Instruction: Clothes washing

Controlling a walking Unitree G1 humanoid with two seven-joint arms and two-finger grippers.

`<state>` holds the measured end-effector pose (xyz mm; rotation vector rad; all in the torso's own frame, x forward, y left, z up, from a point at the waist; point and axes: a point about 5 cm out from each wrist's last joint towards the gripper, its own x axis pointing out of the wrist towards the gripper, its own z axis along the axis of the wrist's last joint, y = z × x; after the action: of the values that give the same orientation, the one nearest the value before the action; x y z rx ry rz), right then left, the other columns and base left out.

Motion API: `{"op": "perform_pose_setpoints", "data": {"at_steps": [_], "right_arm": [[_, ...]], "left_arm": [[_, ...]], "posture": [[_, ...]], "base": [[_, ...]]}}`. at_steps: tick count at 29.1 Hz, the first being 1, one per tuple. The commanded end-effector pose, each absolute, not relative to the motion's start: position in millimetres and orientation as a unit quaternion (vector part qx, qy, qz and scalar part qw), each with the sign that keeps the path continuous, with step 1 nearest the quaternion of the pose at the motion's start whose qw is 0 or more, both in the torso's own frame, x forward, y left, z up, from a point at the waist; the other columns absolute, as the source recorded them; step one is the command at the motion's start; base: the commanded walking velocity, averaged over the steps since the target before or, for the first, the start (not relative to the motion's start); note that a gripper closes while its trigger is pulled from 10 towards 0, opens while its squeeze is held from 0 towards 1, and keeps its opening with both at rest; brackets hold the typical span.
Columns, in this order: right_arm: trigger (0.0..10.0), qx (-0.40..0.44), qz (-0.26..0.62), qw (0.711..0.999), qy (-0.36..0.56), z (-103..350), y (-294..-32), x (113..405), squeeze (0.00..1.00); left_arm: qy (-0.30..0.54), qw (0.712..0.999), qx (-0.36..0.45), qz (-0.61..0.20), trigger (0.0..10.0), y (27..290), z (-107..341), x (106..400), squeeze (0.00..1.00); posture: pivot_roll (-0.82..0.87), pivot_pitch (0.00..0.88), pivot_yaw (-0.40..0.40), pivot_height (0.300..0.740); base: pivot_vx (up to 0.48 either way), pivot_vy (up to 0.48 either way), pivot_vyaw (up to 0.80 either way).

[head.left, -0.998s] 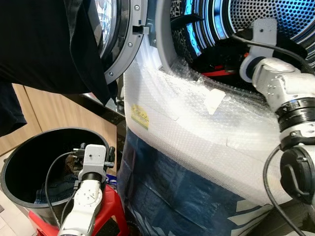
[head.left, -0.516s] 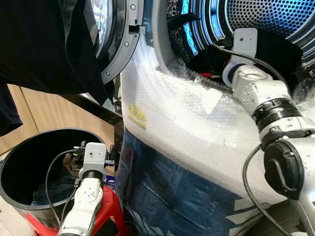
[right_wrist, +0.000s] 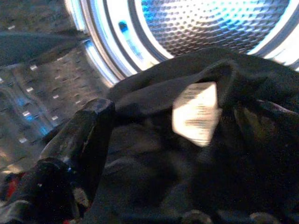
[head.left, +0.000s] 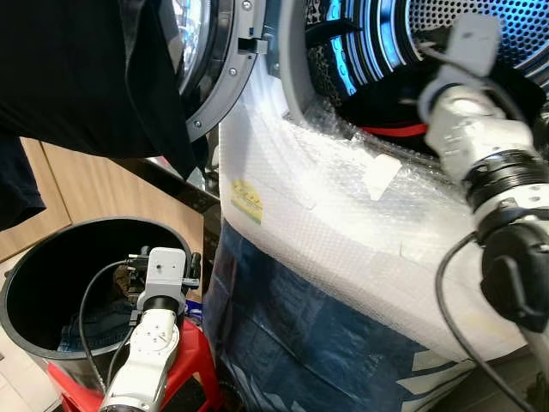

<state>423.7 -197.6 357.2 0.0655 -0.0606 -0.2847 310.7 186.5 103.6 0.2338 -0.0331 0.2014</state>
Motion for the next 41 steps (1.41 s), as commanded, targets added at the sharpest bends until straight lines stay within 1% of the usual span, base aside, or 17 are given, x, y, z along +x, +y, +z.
{"op": "perform_pose_setpoints", "data": {"at_steps": [1,3,10,11,12,14,15,17,22,23,27,31,35,37,38,39,41], "right_arm": [[10.0,0.044,-0.147,0.988,-0.019,350.4,-206.6,423.1,0.0],[10.0,0.075,-0.113,0.991,-0.016,345.0,-200.4,425.1,0.0],[10.0,0.085,-0.05,0.995,-0.036,349.3,-186.0,426.9,0.0],[10.0,0.091,0.009,0.994,-0.052,355.8,-174.9,427.1,0.0],[10.0,0.092,0.024,0.994,-0.056,357.3,-172.2,427.0,0.0],[10.0,0.139,0.115,0.98,-0.088,374.0,-158.8,423.8,0.0],[10.0,0.139,0.115,0.98,-0.088,374.0,-158.8,423.8,0.0],[10.0,0.174,0.167,0.966,-0.092,383.0,-152.3,420.7,0.0],[10.0,0.18,0.222,0.953,-0.095,387.4,-149.8,416.9,0.0],[10.0,0.2,0.259,0.938,-0.11,393.0,-150.9,412.7,0.0],[10.0,0.209,0.291,0.925,-0.128,394.8,-158.9,401.3,0.0],[10.0,0.197,0.378,0.89,-0.164,376.4,-154.6,374.4,0.0],[10.0,0.204,0.404,0.874,-0.18,358.0,-155.8,351.8,0.0],[10.0,0.207,0.428,0.858,-0.196,353.2,-156.3,337.0,0.0],[10.0,0.206,0.47,0.829,-0.223,349.5,-156.1,319.9,0.0],[10.0,0.206,0.47,0.829,-0.223,349.5,-156.1,319.9,0.0],[10.0,0.212,0.519,0.793,-0.238,342.5,-154.3,300.3,0.0]], "left_arm": [[-0.021,0.988,0.121,0.094,10.0,181.4,108.7,314.8,0.0],[-0.019,0.988,0.122,0.088,10.0,179.9,108.4,316.4,0.0],[-0.019,0.989,0.122,0.078,10.0,176.0,109.2,319.5,0.0],[-0.023,0.989,0.123,0.074,10.0,174.7,111.0,320.3,0.0],[-0.025,0.989,0.123,0.073,10.0,174.4,111.5,320.4,0.0],[-0.027,0.989,0.124,0.072,10.0,177.5,112.9,319.7,0.0],[-0.027,0.989,0.124,0.072,10.0,177.5,112.9,319.7,0.0],[-0.028,0.989,0.132,0.064,10.0,178.7,113.5,318.8,0.0],[-0.032,0.989,0.134,0.057,10.0,177.9,114.2,317.4,0.0],[-0.032,0.989,0.134,0.055,10.0,177.8,114.2,316.9,0.0],[-0.029,0.99,0.133,0.045,10.0,174.5,112.6,315.8,0.0],[-0.027,0.99,0.134,0.031,10.0,168.9,111.0,315.3,0.0],[-0.027,0.991,0.132,0.024,10.0,166.3,111.3,315.9,0.0],[-0.027,0.991,0.132,0.021,10.0,164.8,111.0,316.5,0.0],[-0.026,0.991,0.133,0.017,10.0,163.6,110.5,316.5,0.0],[-0.026,0.991,0.133,0.017,10.0,163.6,110.5,316.5,0.0],[-0.026,0.991,0.132,0.013,10.0,161.9,109.2,316.2,0.0]], "posture": [[0.13,0.0,-0.157,0.74],[0.12,0.0,-0.152,0.74],[0.11,0.0,-0.131,0.74],[0.12,0.0,-0.128,0.74],[0.12,0.0,-0.128,0.74],[0.11,0.0,-0.105,0.74],[0.11,0.0,-0.105,0.74],[0.11,0.0,-0.085,0.74],[0.11,0.0,-0.079,0.74],[0.11,0.0,-0.07,0.74],[0.1,0.0,-0.062,0.74],[0.09,0.0,-0.058,0.74],[0.07,0.0,-0.049,0.74],[0.06,0.0,-0.047,0.74],[0.05,0.0,-0.049,0.74],[0.05,0.0,-0.049,0.74],[0.06,0.0,-0.056,0.74]], "base": [[0.0,0.0,0.0],[0.0,0.0,0.0],[0.0,0.0,0.0],[0.0,0.0,0.0],[0.0,0.0,0.0],[0.0,0.0,0.0],[0.0,0.0,0.0],[0.0,0.0,0.0],[0.0,0.0,0.0],[0.0,0.0,0.0],[0.0,0.0,0.0],[0.0,0.0,0.0],[0.0,0.0,0.0],[0.0,0.0,0.0],[0.0,0.0,0.0],[0.0,0.0,0.0],[0.0,0.0,0.0]]}}
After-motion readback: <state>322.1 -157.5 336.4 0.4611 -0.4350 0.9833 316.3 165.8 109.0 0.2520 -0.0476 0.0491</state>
